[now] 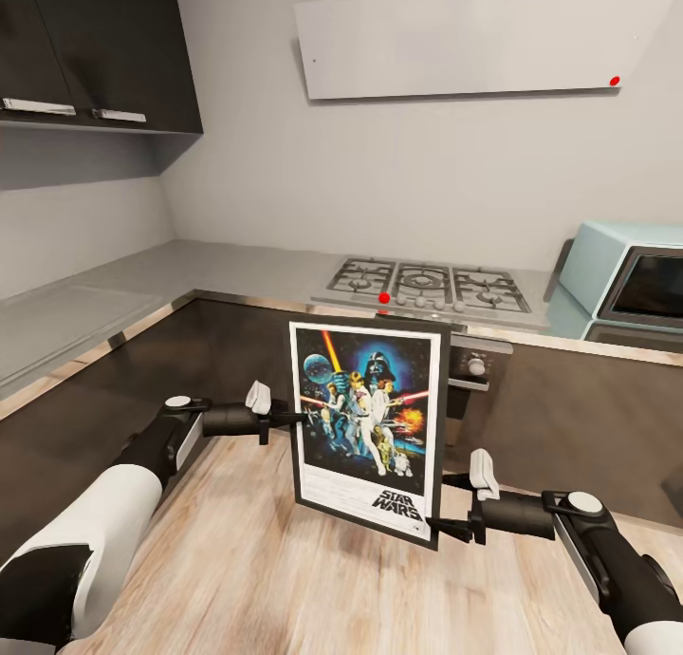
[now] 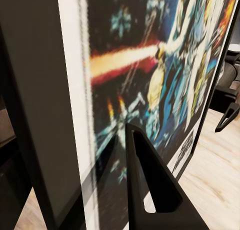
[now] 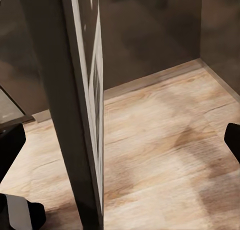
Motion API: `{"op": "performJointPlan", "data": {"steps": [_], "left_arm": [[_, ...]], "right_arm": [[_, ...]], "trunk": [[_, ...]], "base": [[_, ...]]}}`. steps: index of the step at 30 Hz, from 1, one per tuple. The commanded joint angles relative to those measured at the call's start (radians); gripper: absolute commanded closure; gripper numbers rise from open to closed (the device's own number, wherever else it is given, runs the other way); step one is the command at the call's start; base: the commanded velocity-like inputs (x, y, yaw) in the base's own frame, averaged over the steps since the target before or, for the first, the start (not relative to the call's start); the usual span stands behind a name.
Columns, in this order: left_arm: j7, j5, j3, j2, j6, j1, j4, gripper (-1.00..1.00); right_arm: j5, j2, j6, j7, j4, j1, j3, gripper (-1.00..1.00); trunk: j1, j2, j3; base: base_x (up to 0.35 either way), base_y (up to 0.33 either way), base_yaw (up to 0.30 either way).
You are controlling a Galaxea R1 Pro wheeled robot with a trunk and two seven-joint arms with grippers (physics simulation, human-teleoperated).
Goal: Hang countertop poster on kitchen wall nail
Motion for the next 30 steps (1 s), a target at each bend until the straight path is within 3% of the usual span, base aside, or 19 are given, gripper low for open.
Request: {"op": "performJointPlan", "data": {"steps": [1,8,30], "left_arm": [[-0.006,-0.008,0.005,-0.001,0.011,-0.001,-0.001,1.0],[-0.006,-0.008,0.005,-0.001,0.011,-0.001,-0.001,1.0],[-0.006,-0.008,0.005,-0.001,0.011,-0.001,-0.001,1.0]], "right_arm": [[0.003,0.0,-0.005,0.005,-0.001,0.0,-0.002,-1.0],[0.002,0.0,-0.037,0.007,-0.001,0.0,-0.001,-1.0],[0.003,-0.001,-0.042,0.009,-0.001,0.001,-0.001,-1.0]], "trunk": [[0.0,-0.001,-0.001],[0.0,-0.001,-0.001],[0.0,-0.001,-0.001]], "base": [[0.0,0.0,0.0],[0.0,0.0,0.0],[0.0,0.0,0.0]]}}
